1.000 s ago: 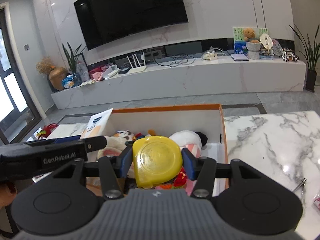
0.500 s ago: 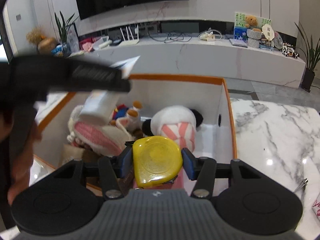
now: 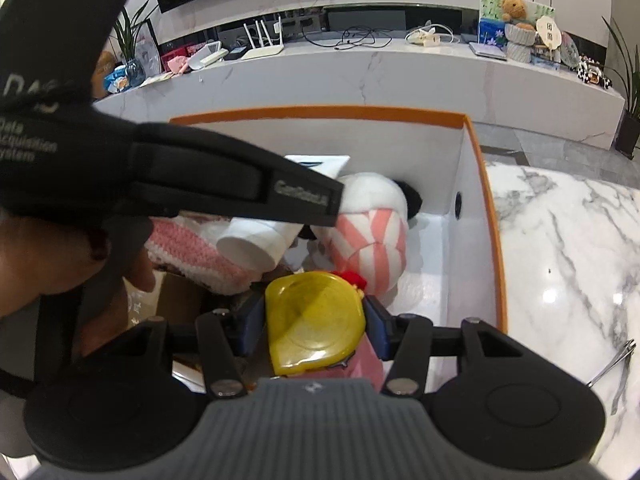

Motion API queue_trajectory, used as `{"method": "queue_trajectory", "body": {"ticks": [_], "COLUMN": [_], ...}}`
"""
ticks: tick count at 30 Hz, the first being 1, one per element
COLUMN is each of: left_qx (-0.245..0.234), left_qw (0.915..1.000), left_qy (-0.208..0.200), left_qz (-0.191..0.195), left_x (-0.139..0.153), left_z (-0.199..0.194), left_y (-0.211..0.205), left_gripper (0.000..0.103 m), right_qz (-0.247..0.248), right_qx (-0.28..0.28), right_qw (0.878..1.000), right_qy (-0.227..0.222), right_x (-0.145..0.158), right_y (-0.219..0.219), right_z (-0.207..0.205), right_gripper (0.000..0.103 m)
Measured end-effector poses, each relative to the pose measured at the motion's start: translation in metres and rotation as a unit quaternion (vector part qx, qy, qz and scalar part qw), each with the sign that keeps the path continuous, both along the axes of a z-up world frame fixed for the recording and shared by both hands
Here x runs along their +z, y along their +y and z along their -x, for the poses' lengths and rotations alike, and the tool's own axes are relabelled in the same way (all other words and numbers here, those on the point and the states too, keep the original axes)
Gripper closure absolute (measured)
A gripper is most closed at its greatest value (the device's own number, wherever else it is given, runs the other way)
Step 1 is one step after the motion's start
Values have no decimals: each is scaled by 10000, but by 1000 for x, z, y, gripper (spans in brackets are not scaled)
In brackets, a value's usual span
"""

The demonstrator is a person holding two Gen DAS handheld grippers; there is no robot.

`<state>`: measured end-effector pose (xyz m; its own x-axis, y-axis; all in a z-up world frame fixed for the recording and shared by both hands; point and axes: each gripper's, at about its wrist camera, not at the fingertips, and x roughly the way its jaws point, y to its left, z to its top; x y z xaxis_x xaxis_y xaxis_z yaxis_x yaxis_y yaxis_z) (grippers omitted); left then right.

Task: Organize objects
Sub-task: 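Lower the lotion tube into the box with the left tool while the right tool lowers the tape measure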

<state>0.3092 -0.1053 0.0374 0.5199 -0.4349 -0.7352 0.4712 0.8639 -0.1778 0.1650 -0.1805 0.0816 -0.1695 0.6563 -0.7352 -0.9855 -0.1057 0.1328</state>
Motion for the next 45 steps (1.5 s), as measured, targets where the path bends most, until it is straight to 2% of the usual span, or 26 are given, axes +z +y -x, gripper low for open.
{"method": "queue_trajectory", "body": {"ticks": [4,12,18,23,43,45], "left_qx": [-159,-380,-573,-531,-559,-557], "left_qw": [9997,9971,9957,9943,9936,9935], "left_qy": [178,632,609,801,620,586], "left_qz": [-83,-186,-388,-461,-755,-799], "left_x": [-5,-5,-5,-15,-16,-16], "left_z": [-3,-16,-16,-19,-14,-14], "left_y": [-9,-7,-7,-4,-11,-12], "left_gripper": [46,46,46,46,45,42], "right_qz": [121,282,436,485,494,494], "right_qx": [-41,46,116,149,160,158], "right_qw": [9995,9990,9980,9976,9976,9976], "right_qy": [285,348,446,467,462,459], "right_x": [-3,-4,-5,-4,-2,-2], "right_y": [3,6,9,8,5,5], "right_z": [-5,-5,-7,-7,-6,-6], "right_gripper": [50,50,50,48,48,49]}}
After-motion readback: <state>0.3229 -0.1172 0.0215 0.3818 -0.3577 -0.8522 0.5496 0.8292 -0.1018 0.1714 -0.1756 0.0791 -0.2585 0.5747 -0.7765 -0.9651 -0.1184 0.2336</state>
